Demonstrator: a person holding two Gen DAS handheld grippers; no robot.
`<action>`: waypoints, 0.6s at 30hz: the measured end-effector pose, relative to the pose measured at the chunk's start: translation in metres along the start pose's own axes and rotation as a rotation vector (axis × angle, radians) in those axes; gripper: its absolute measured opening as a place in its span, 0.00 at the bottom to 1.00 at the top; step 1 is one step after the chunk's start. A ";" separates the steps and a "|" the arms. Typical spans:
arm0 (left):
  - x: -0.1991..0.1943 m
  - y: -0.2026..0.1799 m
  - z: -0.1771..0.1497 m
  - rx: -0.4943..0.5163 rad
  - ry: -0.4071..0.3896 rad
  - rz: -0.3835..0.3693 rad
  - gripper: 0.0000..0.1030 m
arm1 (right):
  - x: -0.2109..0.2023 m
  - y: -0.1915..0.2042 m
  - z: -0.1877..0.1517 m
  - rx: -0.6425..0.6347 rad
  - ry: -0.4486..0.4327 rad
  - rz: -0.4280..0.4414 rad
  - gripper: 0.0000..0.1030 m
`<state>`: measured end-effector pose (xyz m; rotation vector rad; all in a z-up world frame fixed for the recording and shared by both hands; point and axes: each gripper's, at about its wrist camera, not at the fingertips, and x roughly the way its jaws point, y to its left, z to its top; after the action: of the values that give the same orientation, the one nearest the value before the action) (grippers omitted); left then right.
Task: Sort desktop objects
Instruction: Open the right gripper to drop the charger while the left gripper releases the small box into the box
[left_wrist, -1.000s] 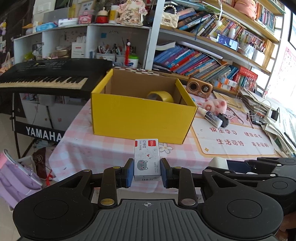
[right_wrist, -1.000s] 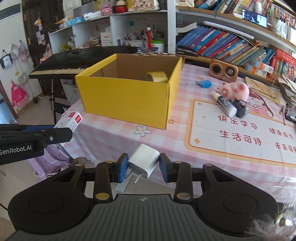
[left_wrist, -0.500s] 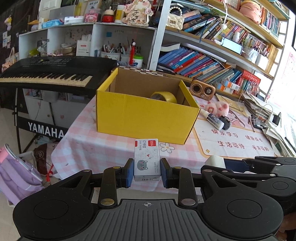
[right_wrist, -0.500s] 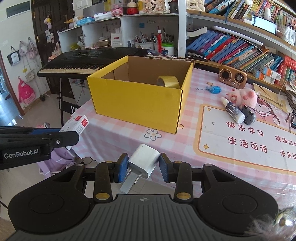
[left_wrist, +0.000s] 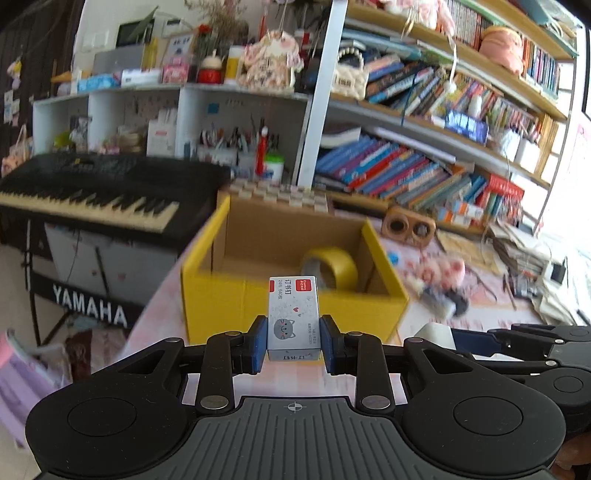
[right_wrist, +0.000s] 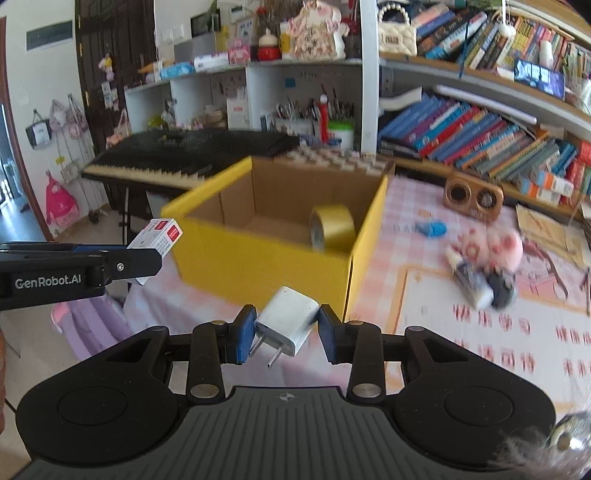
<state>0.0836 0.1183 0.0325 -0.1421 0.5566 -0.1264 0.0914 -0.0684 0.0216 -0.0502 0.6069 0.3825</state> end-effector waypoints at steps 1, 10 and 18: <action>0.004 0.000 0.009 0.003 -0.015 0.001 0.27 | 0.004 -0.003 0.009 -0.004 -0.015 0.004 0.33; 0.059 -0.003 0.054 0.013 -0.043 0.049 0.27 | 0.048 -0.027 0.070 -0.054 -0.069 0.047 0.33; 0.114 -0.004 0.059 0.056 0.058 0.094 0.27 | 0.100 -0.036 0.084 -0.110 0.017 0.106 0.33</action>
<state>0.2111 0.1025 0.0239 -0.0572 0.6164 -0.0544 0.2258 -0.0549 0.0323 -0.1265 0.6064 0.5186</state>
